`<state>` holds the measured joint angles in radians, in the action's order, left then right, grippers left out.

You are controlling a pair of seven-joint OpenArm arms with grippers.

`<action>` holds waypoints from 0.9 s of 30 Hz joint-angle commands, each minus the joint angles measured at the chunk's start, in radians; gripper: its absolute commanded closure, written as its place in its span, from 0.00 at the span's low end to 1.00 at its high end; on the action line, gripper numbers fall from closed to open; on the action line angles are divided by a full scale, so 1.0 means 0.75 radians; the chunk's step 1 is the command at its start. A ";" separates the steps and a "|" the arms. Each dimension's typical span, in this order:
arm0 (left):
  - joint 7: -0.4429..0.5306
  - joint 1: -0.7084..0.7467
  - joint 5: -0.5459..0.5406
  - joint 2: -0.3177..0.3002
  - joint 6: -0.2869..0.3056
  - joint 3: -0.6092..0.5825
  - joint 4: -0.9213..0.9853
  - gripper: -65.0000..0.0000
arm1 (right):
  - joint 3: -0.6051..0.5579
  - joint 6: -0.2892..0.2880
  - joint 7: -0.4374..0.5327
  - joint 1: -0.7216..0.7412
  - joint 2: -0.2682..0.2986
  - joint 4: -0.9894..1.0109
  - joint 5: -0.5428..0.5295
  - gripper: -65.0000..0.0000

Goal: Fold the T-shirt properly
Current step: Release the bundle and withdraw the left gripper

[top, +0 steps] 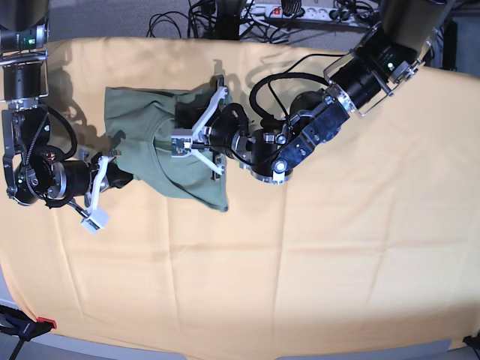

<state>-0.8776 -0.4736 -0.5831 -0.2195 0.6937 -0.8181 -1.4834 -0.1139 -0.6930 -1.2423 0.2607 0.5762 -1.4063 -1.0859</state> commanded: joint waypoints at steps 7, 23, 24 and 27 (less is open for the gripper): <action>0.124 -0.153 0.119 -0.003 -0.019 0.010 0.119 1.00 | 0.012 -0.007 0.009 -0.044 0.098 -0.020 -0.036 1.00; 0.261 -0.379 0.241 -0.019 -0.161 0.092 0.143 1.00 | 0.090 -0.007 0.099 -0.296 0.207 -0.272 -0.078 1.00; 0.250 -0.377 0.167 -0.025 -0.131 0.144 0.143 1.00 | 0.117 -0.007 0.143 -0.296 0.207 -0.272 -0.035 1.00; 0.139 -0.361 -0.101 -0.037 -0.053 0.325 0.143 1.00 | 0.202 0.039 0.223 -0.297 0.206 -0.272 0.062 1.00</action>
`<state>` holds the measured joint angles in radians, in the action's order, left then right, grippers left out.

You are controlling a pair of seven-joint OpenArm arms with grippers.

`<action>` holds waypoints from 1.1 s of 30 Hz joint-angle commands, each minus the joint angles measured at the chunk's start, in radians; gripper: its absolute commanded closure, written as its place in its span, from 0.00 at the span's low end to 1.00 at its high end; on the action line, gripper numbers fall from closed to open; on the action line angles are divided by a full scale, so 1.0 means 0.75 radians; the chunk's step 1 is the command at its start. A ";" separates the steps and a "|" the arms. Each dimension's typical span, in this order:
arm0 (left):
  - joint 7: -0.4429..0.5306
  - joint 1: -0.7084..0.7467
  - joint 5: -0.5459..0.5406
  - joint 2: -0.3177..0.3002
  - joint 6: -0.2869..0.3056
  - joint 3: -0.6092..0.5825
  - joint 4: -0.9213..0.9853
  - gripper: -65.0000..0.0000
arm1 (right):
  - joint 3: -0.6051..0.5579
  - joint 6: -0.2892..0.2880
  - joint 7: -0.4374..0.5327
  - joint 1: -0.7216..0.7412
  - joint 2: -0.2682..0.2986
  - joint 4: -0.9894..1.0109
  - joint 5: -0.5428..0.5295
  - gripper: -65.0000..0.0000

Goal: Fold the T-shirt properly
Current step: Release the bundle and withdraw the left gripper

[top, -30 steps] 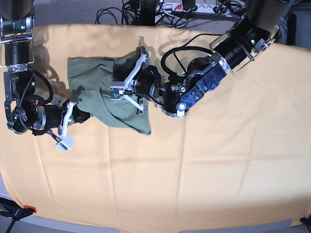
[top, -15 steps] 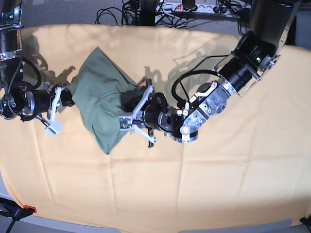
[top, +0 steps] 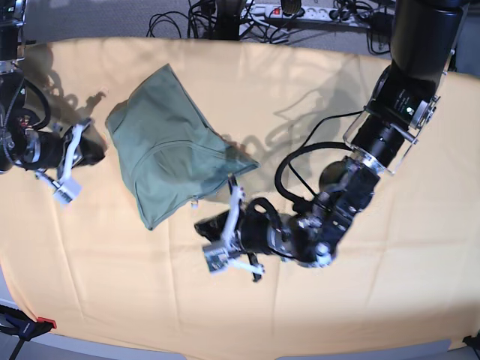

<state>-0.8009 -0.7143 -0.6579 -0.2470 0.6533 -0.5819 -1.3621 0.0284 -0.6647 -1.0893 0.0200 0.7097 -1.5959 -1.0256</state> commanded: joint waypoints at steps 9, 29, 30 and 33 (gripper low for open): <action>-0.249 0.050 -0.564 -0.037 0.060 0.444 -0.018 1.00 | 0.040 -0.045 0.104 0.032 -0.028 0.056 -0.016 1.00; -0.340 0.229 -0.786 -0.214 0.060 0.474 -0.019 1.00 | 0.108 -0.045 -0.123 -0.137 -0.129 0.138 -0.333 1.00; -0.340 0.236 -0.786 -0.214 0.060 0.474 -0.019 1.00 | 0.132 -0.045 -0.149 -0.156 -0.129 0.120 -0.365 1.00; -0.340 0.253 -0.786 -0.214 0.060 0.473 -0.019 1.00 | 0.223 -0.045 -0.243 -0.217 -0.129 0.062 -0.520 1.00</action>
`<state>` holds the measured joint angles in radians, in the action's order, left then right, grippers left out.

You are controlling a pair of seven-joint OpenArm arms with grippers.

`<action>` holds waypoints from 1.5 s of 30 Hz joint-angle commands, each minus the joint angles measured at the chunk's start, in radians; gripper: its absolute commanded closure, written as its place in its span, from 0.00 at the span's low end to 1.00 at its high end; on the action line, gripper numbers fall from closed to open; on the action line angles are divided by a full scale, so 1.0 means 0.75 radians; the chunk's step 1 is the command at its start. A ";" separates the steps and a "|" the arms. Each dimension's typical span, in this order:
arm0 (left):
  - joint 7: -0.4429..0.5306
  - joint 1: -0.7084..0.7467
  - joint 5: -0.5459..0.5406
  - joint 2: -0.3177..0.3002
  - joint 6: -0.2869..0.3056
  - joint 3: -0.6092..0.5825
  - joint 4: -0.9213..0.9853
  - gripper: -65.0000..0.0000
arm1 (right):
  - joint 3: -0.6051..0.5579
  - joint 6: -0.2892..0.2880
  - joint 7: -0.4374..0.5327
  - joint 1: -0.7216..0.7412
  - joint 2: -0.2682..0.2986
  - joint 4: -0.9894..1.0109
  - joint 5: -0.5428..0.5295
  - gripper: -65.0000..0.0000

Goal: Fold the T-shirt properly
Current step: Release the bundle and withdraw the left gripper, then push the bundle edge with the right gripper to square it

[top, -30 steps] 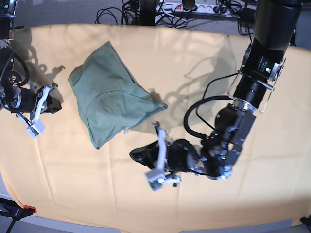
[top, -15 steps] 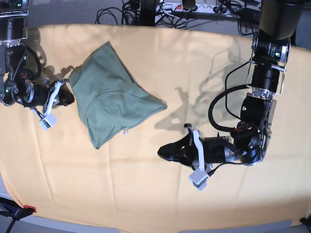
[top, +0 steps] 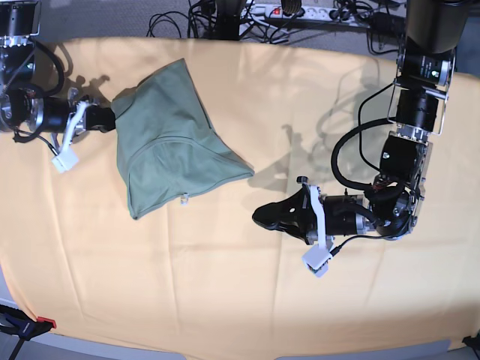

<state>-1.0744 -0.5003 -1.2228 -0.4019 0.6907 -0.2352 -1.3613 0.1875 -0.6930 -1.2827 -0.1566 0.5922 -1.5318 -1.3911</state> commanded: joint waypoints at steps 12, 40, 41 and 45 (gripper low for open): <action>0.011 -0.028 -0.067 -0.007 0.010 0.010 -0.020 1.00 | 0.179 -0.007 -0.118 -0.143 0.027 -0.052 -0.123 1.00; -0.046 -0.028 -0.152 -0.008 0.010 0.010 -0.020 1.00 | 0.107 -0.007 0.099 0.024 -0.169 -0.048 0.260 1.00; -0.046 -0.028 -0.152 -0.008 0.010 0.010 -0.020 1.00 | 0.107 -0.007 0.056 0.016 -0.169 -0.048 0.219 1.00; -0.046 -0.027 -0.151 -0.008 0.010 0.010 -0.020 1.00 | 0.120 -0.007 -0.099 -0.036 -0.168 -0.052 0.017 1.00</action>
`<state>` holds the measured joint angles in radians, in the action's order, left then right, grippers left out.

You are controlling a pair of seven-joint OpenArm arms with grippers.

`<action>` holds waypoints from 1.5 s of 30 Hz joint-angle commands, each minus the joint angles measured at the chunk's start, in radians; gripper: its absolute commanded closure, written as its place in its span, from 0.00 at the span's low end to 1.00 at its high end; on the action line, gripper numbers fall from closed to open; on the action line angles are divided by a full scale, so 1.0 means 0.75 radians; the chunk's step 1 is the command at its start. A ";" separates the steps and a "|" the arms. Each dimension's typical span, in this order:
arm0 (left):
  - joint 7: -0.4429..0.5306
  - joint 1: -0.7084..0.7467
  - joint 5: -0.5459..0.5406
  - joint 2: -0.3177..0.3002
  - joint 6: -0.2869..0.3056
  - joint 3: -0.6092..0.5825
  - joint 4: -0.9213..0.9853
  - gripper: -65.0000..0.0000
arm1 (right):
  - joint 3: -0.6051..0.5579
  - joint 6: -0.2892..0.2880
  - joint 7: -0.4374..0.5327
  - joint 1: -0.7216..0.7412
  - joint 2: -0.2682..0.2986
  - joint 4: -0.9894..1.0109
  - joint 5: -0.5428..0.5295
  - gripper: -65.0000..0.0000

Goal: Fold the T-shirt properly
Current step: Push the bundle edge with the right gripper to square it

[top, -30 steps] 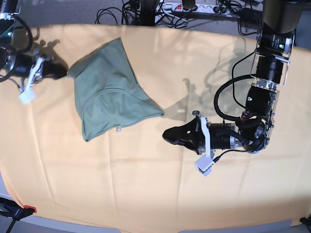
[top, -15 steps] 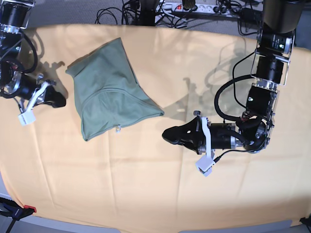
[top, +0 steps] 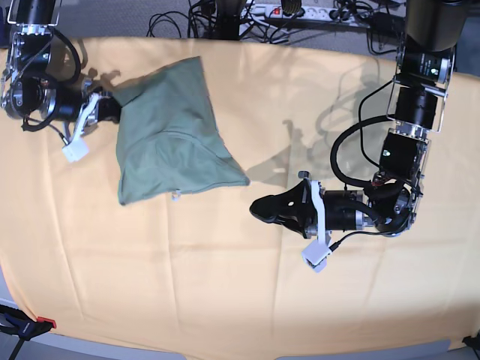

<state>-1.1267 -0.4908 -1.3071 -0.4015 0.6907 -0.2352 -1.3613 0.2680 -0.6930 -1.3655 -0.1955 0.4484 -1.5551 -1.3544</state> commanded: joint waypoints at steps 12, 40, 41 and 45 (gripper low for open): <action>0.024 -0.040 -0.014 -0.008 0.010 0.010 -0.020 1.00 | 0.155 -0.007 -0.041 -0.076 0.023 -0.022 -0.167 1.00; 0.024 0.061 -0.054 -0.008 0.010 0.010 -0.020 1.00 | 0.210 -0.007 -0.041 -0.154 -0.025 -0.030 -0.172 1.00; 0.024 0.067 -0.053 -0.008 0.010 0.010 -0.020 1.00 | 0.210 -0.007 -0.041 -0.168 -0.025 -0.030 -0.172 1.00; 0.024 0.086 -0.054 -0.008 0.010 0.010 -0.020 1.00 | 0.210 -0.007 -0.041 -0.222 -0.025 -0.030 -0.172 1.00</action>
<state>-1.1271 -0.3962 -1.3209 -0.4015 0.6903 -0.2352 -1.3613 0.4187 -0.6987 -1.3956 -0.3653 0.4133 -1.5627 -1.4662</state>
